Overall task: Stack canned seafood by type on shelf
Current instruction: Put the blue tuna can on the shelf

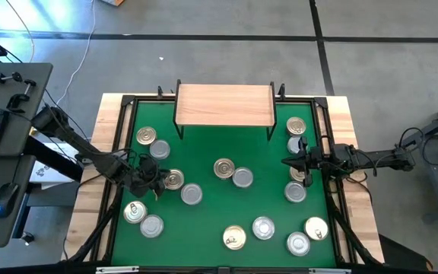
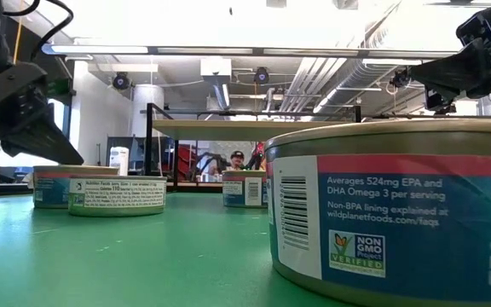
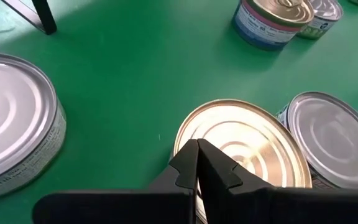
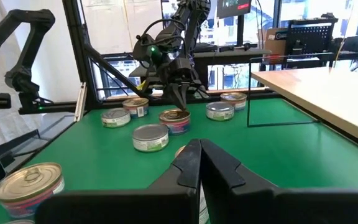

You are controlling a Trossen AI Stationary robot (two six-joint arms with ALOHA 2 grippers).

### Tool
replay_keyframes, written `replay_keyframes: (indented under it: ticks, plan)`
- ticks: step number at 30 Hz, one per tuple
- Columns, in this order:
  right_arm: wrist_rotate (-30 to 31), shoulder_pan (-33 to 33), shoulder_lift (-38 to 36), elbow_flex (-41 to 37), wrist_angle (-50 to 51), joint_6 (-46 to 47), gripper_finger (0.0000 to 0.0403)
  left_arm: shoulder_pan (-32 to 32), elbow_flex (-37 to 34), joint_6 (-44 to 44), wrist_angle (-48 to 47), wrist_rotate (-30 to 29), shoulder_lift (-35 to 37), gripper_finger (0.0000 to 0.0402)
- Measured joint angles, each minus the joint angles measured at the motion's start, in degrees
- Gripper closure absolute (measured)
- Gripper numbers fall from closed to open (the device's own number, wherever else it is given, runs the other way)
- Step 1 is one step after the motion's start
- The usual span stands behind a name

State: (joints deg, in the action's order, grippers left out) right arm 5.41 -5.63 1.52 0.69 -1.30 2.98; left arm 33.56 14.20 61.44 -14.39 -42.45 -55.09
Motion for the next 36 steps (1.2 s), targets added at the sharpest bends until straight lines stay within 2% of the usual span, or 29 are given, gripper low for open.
replay_keyframes:
  ticks: [13,17,25,28,33,36]
  plan:
    - [0.0,0.0,0.0,0.0,0.0,0.0,0.0403,-0.3,0.2,10.2,-10.0,-0.3,0.0,0.0402]
    - [0.0,0.0,0.0,0.0,0.0,0.0,0.0403,-0.3,-0.2,10.4,-12.1,3.4,-0.3,0.0402]
    - [0.0,0.0,0.0,0.0,0.0,0.0,0.0403,-0.3,0.1,10.2,-12.1,3.7,-0.1,0.0401]
    - [0.0,0.0,0.0,0.0,0.0,0.0,0.0403,-0.3,3.2,11.9,-18.7,4.6,-0.2,0.0401]
    - [0.0,0.0,0.0,0.0,0.0,0.0,0.0403,-0.3,13.6,16.5,-36.2,3.6,-0.1,0.0402]
    - [0.0,0.0,0.0,0.0,0.0,0.0,0.0403,-0.4,18.7,14.9,-39.6,1.9,-0.1,0.0401]
